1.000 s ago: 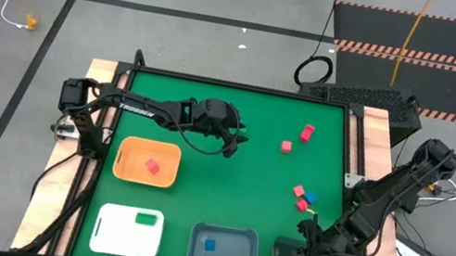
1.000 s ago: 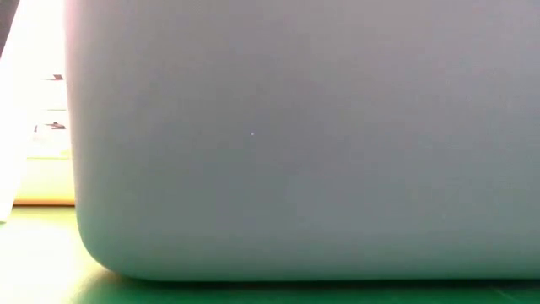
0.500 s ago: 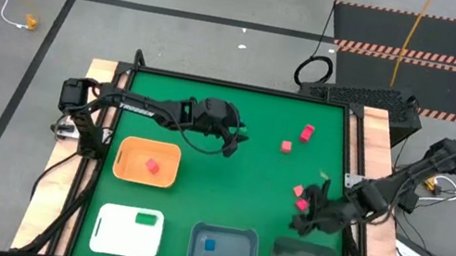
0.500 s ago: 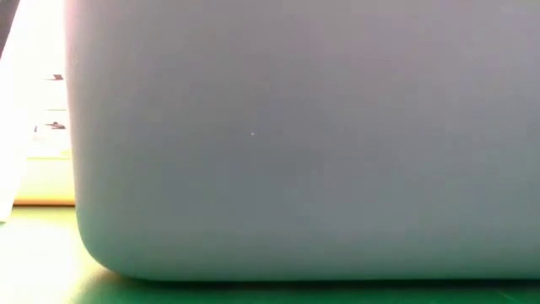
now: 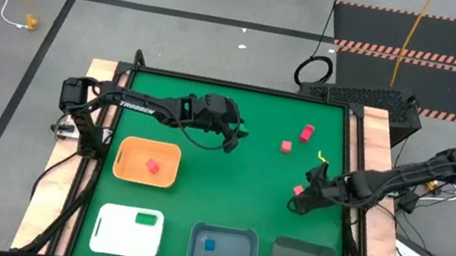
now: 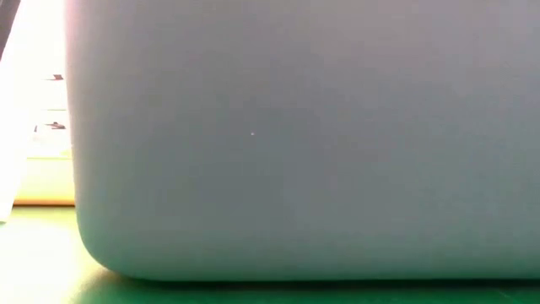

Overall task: Sort & place blocks by color
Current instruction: Put the bottom blue block into the blue bin

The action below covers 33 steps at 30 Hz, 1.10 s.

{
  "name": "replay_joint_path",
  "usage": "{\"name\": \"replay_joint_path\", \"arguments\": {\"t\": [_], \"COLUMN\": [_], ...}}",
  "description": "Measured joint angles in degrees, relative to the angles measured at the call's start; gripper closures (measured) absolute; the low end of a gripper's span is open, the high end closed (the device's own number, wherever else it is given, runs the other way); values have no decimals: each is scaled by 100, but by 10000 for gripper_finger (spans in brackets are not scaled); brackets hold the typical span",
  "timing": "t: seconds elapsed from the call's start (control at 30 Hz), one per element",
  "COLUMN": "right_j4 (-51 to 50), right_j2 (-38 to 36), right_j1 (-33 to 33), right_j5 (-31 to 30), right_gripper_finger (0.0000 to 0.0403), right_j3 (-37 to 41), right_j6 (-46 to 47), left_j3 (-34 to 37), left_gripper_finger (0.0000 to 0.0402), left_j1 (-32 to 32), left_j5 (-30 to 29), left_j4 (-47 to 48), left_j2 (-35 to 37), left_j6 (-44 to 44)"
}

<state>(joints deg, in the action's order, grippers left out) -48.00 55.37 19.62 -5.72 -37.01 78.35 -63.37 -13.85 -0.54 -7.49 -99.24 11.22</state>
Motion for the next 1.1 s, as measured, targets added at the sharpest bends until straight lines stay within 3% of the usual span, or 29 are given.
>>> {"name": "replay_joint_path", "arguments": {"t": [0.27, 0.57, 0.93, 1.1], "right_j4": [-196, -180, 657, 688], "right_j2": [0, 2, 0, -4], "right_j1": [-392, -590, -610, -608], "right_j5": [-28, -24, -13, -24], "right_gripper_finger": [159, 169, 172, 205], "right_j3": [295, 731, 1296, 1376], "right_j6": [-313, -449, -452, -452], "left_j3": [0, 0, 0, 0], "left_gripper_finger": [163, 163, 163, 163], "left_j1": [-1, -1, -1, -1], "left_j5": [0, 0, 0, 0], "left_j4": [0, 1, 6, 35], "left_j2": [0, 0, 0, 0], "left_j6": [4, 7, -20, -22]}}
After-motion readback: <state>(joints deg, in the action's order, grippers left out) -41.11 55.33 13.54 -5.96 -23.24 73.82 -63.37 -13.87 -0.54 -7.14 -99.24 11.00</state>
